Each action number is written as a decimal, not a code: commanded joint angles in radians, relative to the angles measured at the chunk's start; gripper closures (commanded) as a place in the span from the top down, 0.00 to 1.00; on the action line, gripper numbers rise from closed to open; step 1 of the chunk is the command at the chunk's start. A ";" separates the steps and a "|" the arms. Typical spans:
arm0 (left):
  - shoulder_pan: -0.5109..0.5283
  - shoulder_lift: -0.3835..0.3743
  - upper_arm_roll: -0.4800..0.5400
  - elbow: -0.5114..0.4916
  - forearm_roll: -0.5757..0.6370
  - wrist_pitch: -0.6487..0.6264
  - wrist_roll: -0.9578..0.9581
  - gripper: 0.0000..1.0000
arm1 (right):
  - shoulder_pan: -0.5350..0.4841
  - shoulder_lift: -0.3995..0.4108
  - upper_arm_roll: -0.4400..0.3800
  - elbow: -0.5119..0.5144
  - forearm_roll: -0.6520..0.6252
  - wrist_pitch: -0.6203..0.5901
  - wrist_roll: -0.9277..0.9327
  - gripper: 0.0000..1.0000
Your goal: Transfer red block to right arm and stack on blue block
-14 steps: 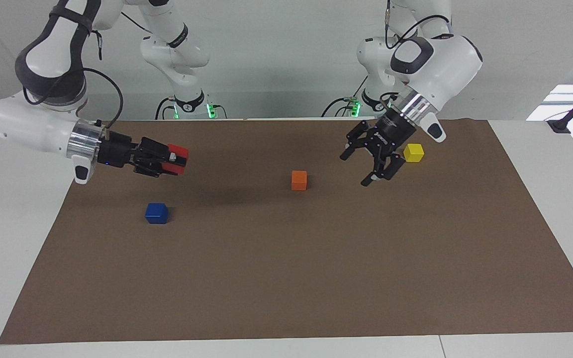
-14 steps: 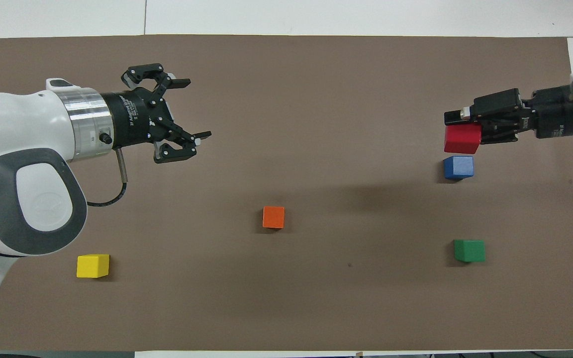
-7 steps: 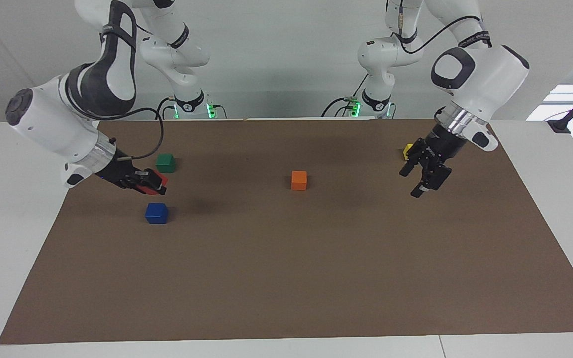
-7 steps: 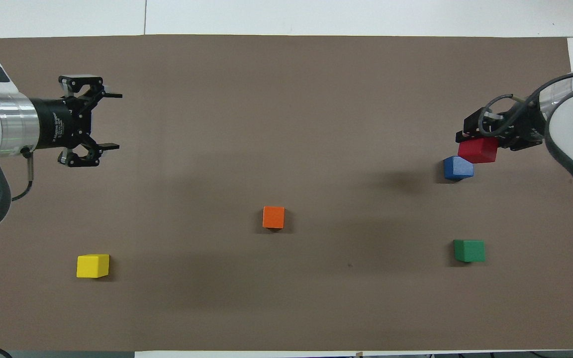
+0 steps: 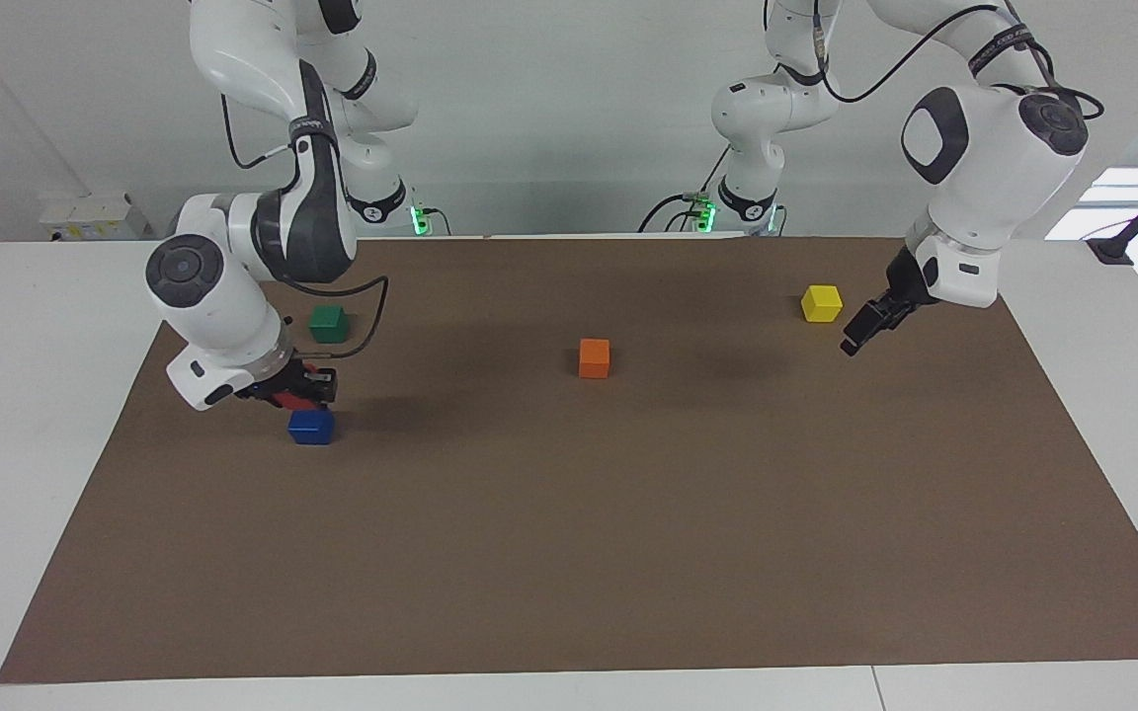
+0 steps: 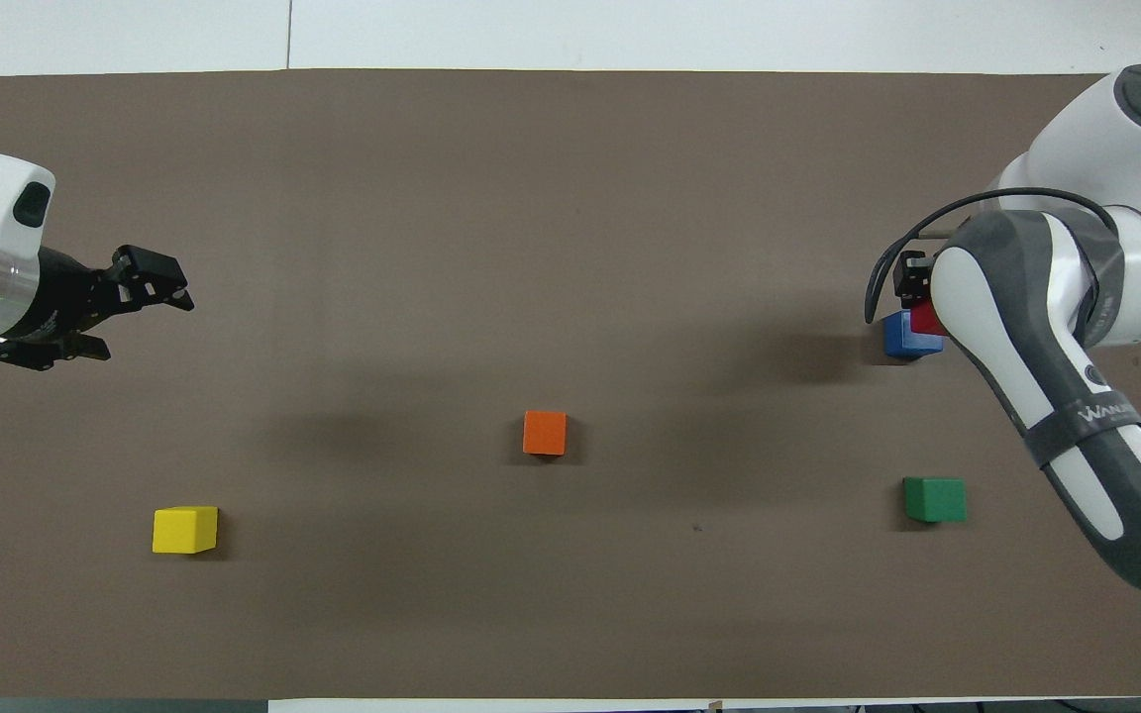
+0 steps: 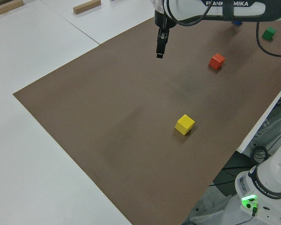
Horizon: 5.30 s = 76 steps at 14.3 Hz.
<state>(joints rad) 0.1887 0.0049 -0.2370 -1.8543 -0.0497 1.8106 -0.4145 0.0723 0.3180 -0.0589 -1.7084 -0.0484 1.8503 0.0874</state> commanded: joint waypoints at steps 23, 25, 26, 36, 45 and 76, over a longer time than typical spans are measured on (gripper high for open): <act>-0.233 -0.075 0.179 0.096 0.094 -0.347 0.408 1.00 | -0.101 -0.022 0.005 -0.160 0.217 0.196 -0.025 0.00; -0.233 -0.069 0.179 0.084 0.091 -0.250 0.401 1.00 | -0.115 -0.020 0.005 -0.166 0.217 0.199 -0.035 0.00; -0.226 -0.060 0.179 0.099 0.082 -0.237 0.393 1.00 | -0.118 -0.020 0.005 -0.169 0.217 0.204 -0.041 0.00; -0.178 -0.054 0.173 0.107 0.051 -0.270 0.387 1.00 | -0.115 -0.011 0.005 -0.172 0.279 0.239 -0.020 0.00; -0.186 -0.066 0.170 0.105 0.050 -0.209 0.404 1.00 | -0.121 -0.008 0.005 -0.174 0.280 0.250 -0.023 0.00; -0.178 -0.069 0.174 0.096 0.050 -0.175 0.396 1.00 | -0.115 -0.008 0.005 -0.209 0.274 0.273 -0.021 0.00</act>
<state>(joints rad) 0.0073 -0.0564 -0.0641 -1.7557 0.0130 1.6269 -0.0201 -0.0435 0.3206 -0.0589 -1.8674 0.2101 2.0863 0.0766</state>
